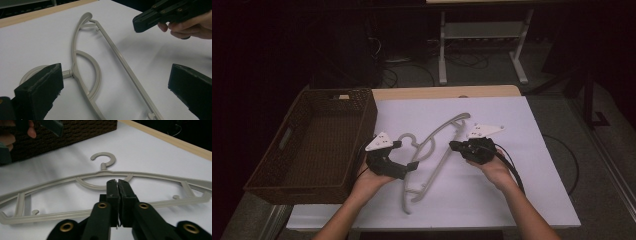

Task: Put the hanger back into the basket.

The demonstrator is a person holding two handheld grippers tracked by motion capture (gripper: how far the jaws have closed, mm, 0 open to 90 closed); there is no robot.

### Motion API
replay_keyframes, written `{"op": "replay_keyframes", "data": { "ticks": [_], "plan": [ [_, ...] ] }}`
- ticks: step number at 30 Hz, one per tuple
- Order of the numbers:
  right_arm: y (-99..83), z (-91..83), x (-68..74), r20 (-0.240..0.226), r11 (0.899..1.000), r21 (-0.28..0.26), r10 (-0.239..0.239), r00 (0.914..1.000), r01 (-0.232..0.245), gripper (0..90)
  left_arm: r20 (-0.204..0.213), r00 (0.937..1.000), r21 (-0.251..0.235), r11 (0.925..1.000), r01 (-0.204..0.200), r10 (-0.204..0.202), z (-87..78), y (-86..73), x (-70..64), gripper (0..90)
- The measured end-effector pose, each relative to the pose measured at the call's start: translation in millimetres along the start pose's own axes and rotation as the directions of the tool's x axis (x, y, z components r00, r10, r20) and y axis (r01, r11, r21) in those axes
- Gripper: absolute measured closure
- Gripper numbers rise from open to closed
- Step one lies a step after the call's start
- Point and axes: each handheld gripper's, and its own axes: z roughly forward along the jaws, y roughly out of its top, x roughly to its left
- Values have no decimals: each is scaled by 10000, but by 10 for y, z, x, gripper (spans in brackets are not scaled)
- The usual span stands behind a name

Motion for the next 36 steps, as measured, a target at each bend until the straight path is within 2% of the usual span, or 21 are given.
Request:
{"op": "replay_keyframes", "data": {
  "ticks": [4,16,20,36],
  "plan": [
    [-23,122,-7,-77,9996,222,-167,9998,169,892,-4,10000,9,10000,32,-32,-9,-7,4,0],
    [-126,362,-9,-193,9948,1014,-20,9998,40,892,20,10000,-76,9999,80,-80,-25,-6,15,0],
    [-151,437,4,-229,9925,1210,-138,9996,164,892,14,10000,-47,10000,71,-71,-30,-2,15,0],
    [-215,503,10,-212,9838,1786,-119,9997,155,893,17,10000,-70,10000,35,-35,-32,4,8,0]
  ]
}}
